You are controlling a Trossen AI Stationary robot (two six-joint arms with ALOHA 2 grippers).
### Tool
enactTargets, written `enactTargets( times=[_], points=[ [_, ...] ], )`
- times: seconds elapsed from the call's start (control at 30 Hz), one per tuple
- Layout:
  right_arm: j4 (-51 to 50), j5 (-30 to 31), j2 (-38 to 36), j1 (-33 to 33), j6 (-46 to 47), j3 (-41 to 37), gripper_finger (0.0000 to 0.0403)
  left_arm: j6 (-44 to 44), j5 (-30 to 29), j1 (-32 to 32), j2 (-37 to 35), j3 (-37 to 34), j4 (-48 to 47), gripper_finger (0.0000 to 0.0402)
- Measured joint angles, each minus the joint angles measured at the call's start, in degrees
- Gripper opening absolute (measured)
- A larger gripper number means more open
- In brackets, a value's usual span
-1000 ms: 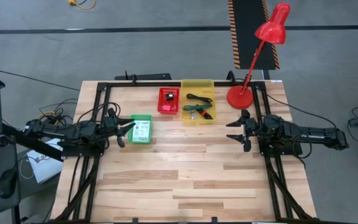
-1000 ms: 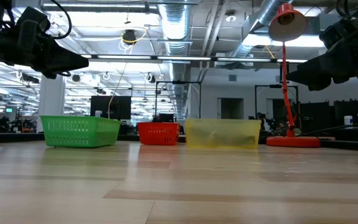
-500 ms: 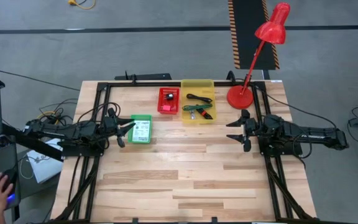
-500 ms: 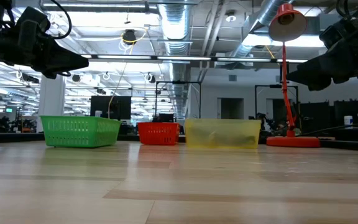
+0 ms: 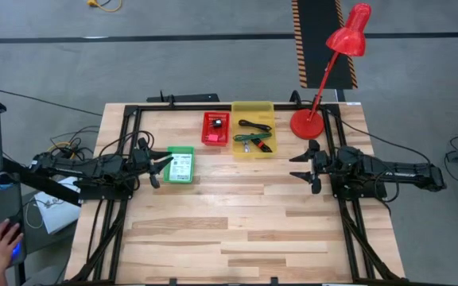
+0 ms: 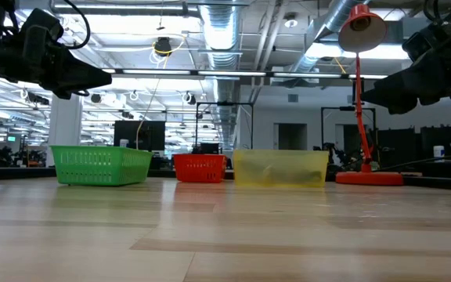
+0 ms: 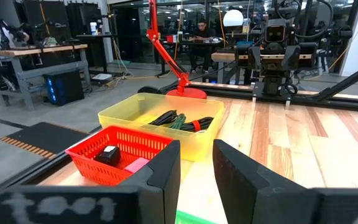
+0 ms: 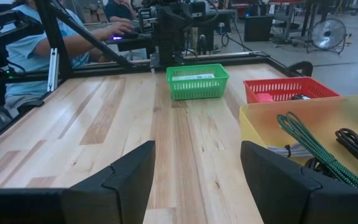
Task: Pick and place items into bin
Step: Return to Home Position
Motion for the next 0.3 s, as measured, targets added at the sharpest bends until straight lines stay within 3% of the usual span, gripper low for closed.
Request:
enactTargets(
  times=[0.3],
  points=[
    [0.0,0.0,0.0,0.0,0.0,0.0,0.0232,-0.1,0.0,0.0,0.0,0.0,0.0,0.0083]
  ],
)
